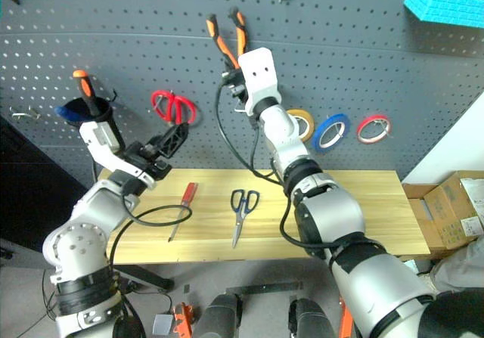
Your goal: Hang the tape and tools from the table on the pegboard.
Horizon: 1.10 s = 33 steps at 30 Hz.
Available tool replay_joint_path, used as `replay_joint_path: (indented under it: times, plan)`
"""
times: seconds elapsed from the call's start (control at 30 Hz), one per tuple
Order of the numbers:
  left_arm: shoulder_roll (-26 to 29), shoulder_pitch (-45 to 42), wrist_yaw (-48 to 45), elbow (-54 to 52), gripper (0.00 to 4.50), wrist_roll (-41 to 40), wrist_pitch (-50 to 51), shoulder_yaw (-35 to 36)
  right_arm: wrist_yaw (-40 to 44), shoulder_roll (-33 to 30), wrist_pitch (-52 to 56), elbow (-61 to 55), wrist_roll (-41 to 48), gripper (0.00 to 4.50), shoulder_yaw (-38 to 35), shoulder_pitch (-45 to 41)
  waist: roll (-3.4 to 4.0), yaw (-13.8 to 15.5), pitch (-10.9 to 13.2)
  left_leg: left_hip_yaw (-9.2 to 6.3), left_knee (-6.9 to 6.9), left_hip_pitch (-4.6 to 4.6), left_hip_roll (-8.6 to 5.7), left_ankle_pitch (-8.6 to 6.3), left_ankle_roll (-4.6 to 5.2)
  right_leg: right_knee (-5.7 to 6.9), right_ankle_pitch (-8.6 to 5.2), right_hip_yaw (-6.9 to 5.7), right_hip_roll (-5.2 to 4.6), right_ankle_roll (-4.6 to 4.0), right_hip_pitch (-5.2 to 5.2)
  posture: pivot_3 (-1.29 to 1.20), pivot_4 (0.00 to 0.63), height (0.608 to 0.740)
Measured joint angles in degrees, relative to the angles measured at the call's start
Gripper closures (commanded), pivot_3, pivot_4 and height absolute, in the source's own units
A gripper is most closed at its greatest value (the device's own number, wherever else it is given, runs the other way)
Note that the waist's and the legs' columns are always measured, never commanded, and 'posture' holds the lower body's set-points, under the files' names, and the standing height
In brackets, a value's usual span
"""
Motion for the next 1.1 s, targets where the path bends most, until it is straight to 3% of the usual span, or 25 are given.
replay_joint_path:
  times: [0.47,1.07,1.1]
  plan:
    - [2.7,5.7,6.9,-6.4,0.0,-7.6,1.2,1.1,0.0,-0.9,2.7,1.2,-0.1,2.74,-2.2,-0.3,0.48,2.3,0.9,-0.06,-0.06,0.01,0.02,0.0,0.03,-0.03,-0.41,-0.04,0.03,-0.18,0.01,0.47,0.198,0.74]
    - [3.2,3.9,7.7,-5.3,0.0,-8.4,0.0,-1.2,2.5,0.5,5.9,0.8,-1.2,2.74,-1.3,4.6,0.61,2.5,1.1,-0.01,-0.4,-0.05,0.03,0.11,0.23,-0.29,-0.39,-0.07,0.03,-0.23,-0.05,0.4,0.182,0.74]
    - [3.1,3.8,7.5,-5.0,0.0,-8.2,-0.4,-1.5,2.7,0.3,5.9,0.8,-1.3,2.39,-1.1,4.6,0.61,2.5,1.1,-0.02,-0.41,-0.05,0.03,0.11,0.23,-0.3,-0.4,-0.07,0.03,-0.24,-0.06,0.39,0.18,0.74]
